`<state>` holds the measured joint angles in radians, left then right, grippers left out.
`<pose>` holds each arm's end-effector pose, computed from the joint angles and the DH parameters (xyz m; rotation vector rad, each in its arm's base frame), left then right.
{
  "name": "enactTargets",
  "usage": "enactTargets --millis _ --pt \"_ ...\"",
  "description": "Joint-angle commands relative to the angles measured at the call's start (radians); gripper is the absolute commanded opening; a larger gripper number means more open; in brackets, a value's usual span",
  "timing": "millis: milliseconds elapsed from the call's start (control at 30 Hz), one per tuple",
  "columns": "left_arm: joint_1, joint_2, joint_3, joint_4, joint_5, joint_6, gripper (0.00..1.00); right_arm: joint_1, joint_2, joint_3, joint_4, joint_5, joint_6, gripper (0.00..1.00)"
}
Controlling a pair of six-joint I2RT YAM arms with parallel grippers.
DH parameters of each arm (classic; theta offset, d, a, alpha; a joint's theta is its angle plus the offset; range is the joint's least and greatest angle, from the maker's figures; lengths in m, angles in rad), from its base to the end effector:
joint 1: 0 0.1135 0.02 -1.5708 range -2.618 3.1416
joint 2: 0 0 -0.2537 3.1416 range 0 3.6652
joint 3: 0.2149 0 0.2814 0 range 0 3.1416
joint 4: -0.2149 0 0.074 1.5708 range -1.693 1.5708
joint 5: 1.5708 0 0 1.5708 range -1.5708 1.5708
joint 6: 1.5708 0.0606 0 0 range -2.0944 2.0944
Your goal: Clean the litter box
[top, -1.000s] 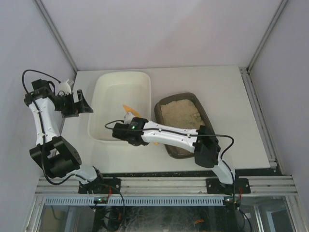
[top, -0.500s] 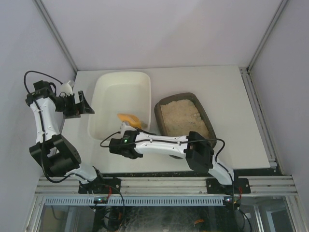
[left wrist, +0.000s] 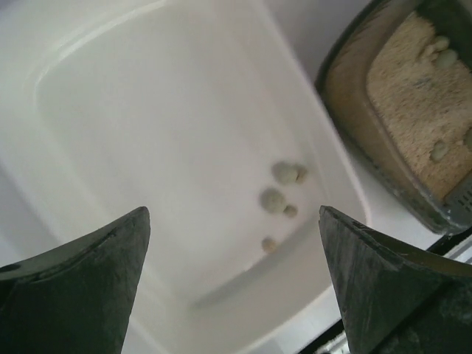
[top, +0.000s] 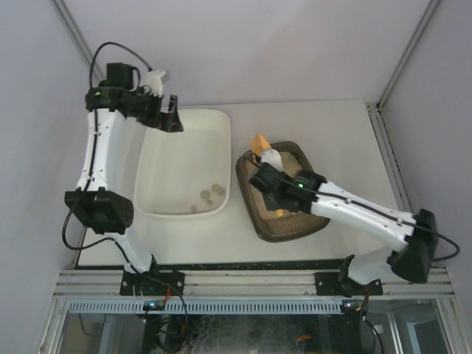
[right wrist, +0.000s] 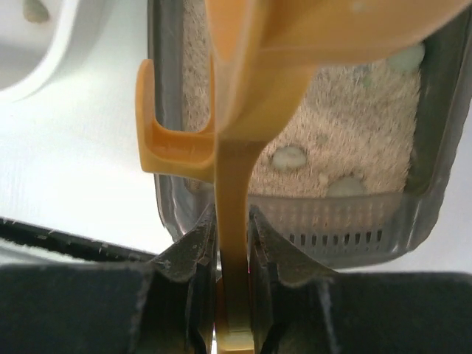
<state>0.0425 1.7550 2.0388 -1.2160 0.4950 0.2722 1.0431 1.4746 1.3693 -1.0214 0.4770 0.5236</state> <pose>0.3904 -0.0122 0.3953 0.4741 2.3606 -0.4745 0.1903 0.2713 0.2814 -0.5091 2.4497 -0.0324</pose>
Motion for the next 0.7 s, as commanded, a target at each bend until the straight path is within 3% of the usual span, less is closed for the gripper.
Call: enactTargets --millis 0,200,367,667 --pt "-0.167 0.127 0.146 0.100 -0.003 -0.078 1.00 -0.035 -0.244 -0.213 0.163 -0.179 0.225 0.00" --pt "-0.412 0.327 0.275 0.145 0.041 -0.045 1.00 -0.030 -0.568 -0.427 0.151 -0.195 0.470 0.00" --pt "-0.575 0.441 0.316 0.202 -0.039 -0.017 1.00 0.023 -0.805 -0.566 0.105 -0.136 0.648 0.00" --pt "-0.681 0.555 0.306 0.375 -0.316 -0.002 1.00 0.026 -1.090 -0.649 0.083 -0.095 0.699 0.00"
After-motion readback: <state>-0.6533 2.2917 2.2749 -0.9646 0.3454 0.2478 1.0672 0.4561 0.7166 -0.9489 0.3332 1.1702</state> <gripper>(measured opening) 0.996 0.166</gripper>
